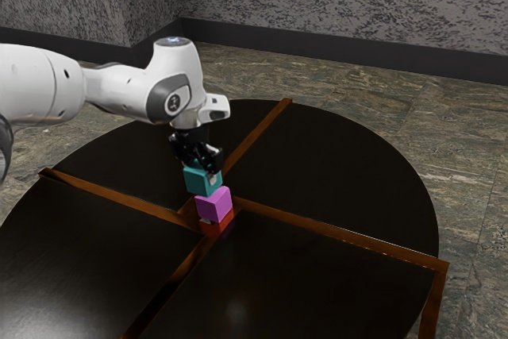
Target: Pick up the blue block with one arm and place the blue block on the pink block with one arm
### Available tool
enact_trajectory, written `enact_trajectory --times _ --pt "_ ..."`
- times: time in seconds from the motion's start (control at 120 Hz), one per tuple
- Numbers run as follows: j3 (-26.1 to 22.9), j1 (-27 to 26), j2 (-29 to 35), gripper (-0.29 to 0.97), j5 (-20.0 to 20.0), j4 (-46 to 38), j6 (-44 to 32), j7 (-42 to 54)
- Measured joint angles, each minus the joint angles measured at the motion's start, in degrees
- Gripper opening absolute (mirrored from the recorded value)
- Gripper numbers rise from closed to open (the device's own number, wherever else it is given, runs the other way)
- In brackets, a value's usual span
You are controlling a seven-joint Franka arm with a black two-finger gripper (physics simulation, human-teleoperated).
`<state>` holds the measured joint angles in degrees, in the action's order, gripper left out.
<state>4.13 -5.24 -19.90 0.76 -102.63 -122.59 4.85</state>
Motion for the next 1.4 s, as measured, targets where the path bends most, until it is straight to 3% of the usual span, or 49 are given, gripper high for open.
enact_trajectory --times 0.467,0.717,1.092,1.25,1.4 --pt "0.0 -0.1 -0.4 0.37 -0.1 0.1 -1.2 -0.7" --pt "0.0 -0.1 -0.4 0.58 0.1 0.1 -1.4 -0.4" --pt "0.0 -0.1 -0.1 0.66 0.2 0.2 -1.2 -0.2" --pt "-0.1 -0.7 7.9 0.67 0.1 3.5 3.2 -0.1" --pt "-1.3 -0.7 16.3 0.68 3.3 5.5 13.6 0.6"
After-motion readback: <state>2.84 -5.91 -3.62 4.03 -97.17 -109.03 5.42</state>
